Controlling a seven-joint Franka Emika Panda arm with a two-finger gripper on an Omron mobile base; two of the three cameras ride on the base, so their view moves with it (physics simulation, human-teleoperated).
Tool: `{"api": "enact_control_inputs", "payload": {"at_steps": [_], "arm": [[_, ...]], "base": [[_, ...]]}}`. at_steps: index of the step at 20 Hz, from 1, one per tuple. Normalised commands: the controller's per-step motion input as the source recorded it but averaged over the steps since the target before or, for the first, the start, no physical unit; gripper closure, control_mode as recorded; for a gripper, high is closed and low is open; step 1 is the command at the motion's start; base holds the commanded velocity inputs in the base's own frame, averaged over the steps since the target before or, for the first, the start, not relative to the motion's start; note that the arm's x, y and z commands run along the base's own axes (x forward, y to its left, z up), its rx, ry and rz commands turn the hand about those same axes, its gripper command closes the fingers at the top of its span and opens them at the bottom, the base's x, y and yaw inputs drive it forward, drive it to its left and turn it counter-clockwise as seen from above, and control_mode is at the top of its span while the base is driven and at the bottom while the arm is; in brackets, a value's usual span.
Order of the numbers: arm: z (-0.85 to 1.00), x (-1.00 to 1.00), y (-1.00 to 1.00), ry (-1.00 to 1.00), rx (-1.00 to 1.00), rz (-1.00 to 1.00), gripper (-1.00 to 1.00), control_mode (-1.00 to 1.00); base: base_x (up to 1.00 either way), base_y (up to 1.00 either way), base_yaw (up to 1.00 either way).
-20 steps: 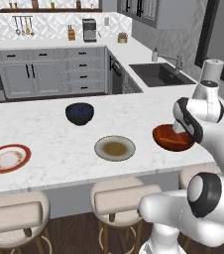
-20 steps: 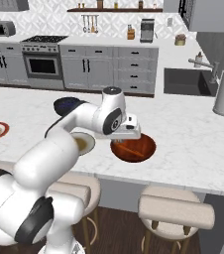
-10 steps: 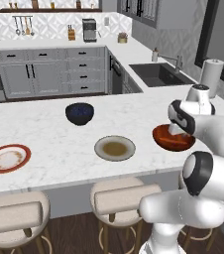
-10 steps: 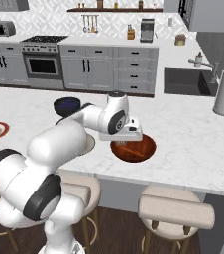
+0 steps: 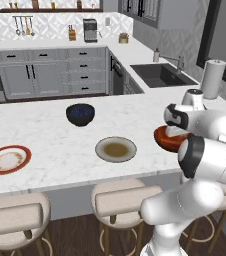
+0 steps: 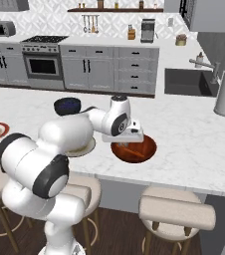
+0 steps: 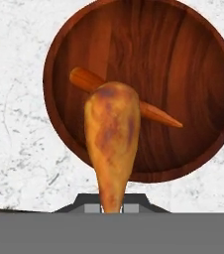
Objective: Pick the chicken drumstick and carrot from their plates and place them in the bowl. Then put the bowl in the fridge.
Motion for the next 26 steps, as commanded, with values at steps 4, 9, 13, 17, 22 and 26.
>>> {"api": "enact_control_inputs", "payload": {"at_steps": [4,9,13,17,22,26], "arm": [[-0.27,0.21,-0.04,0.04,0.00,0.00,1.00,-1.00],[-0.23,0.07,-0.07,0.02,0.01,0.00,1.00,-1.00],[-0.19,0.01,-0.03,0.02,0.01,0.00,1.00,-1.00],[-0.14,0.15,-0.01,0.05,0.01,0.00,1.00,-1.00],[-0.27,0.12,0.00,0.04,0.00,0.00,-1.00,-1.00],[-0.28,0.21,0.00,0.02,0.00,0.00,-1.00,-1.00]], "base": [[0.00,0.00,0.00],[0.00,0.00,0.00],[0.00,0.00,0.00],[0.00,0.00,0.00],[0.00,0.00,0.00],[0.00,0.00,0.00]]}}
